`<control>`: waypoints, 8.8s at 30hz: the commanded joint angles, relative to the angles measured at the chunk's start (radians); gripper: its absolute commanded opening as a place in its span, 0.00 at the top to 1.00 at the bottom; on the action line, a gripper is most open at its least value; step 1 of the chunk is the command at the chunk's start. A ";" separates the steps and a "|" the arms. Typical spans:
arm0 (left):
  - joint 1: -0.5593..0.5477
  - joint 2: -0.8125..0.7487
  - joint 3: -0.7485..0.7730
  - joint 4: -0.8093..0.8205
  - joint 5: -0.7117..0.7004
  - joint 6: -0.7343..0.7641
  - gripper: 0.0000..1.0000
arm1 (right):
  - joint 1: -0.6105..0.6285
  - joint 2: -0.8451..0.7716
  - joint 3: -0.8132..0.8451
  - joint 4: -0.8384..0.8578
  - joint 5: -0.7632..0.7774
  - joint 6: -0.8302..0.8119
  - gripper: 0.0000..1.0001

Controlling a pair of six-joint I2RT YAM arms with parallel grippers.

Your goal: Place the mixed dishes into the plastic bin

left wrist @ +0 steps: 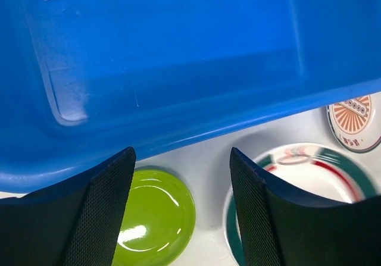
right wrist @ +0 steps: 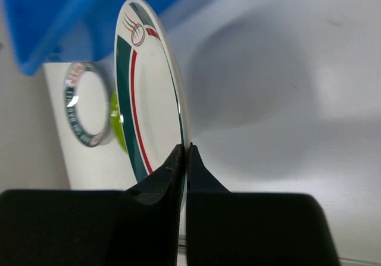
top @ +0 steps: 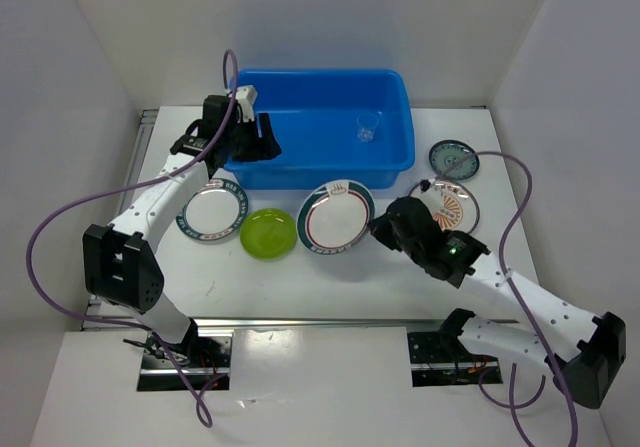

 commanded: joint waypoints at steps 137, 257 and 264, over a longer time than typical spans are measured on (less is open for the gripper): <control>0.488 -0.144 -0.817 0.338 -0.255 -0.639 0.52 | -0.359 0.642 0.926 -0.025 -0.180 -0.820 0.47; 0.034 0.830 0.616 0.291 -0.125 -0.481 0.70 | -0.436 0.734 0.888 -0.052 -0.114 -0.848 0.47; 0.034 0.839 0.636 0.271 -0.125 -0.481 0.46 | -0.436 0.753 0.897 -0.052 -0.123 -0.848 0.47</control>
